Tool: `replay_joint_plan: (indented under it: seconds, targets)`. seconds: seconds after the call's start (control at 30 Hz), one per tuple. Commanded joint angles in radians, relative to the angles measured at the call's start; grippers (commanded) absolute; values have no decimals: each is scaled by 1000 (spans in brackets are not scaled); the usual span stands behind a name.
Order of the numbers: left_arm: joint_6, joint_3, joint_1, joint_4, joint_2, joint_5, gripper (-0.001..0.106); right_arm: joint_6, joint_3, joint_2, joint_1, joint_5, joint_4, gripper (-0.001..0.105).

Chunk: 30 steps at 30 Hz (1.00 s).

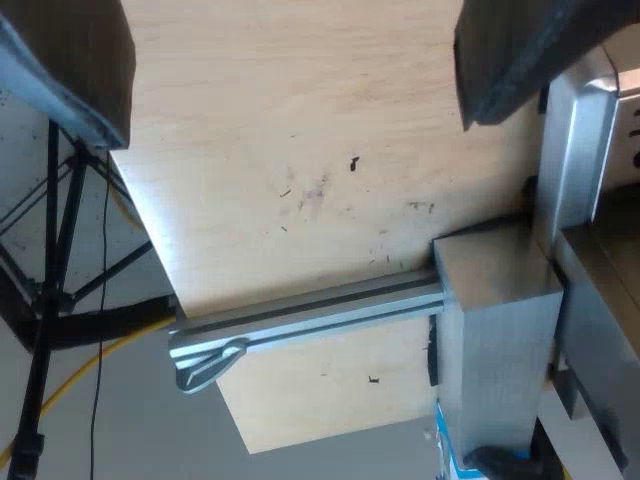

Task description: Place mug into machine

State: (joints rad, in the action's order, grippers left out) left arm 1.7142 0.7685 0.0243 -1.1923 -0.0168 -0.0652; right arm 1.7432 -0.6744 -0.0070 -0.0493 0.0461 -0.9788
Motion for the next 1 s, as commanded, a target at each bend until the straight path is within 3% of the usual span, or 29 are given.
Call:
replay_joint_plan:
  seconds: [0.03, 0.1, 0.3, 0.57, 1.0]
  targets:
    - [8, -54, -1, 130, -137, -21, 78, 19, 43, -40, -4, -6, 29, 68]
    - [8, -106, -1, 192, -137, -21, 78, 42, 85, -40, -4, -6, 32, 68]
    - [8, -205, -1, 226, -135, 16, 78, 42, 158, -40, -4, -6, 24, 68]
    - [8, -283, -1, 230, -135, 65, 78, 42, 180, -40, -4, -6, 13, 68]
    - [8, -301, -1, 262, -135, 65, 78, 40, 180, -40, -4, -6, 13, 68]
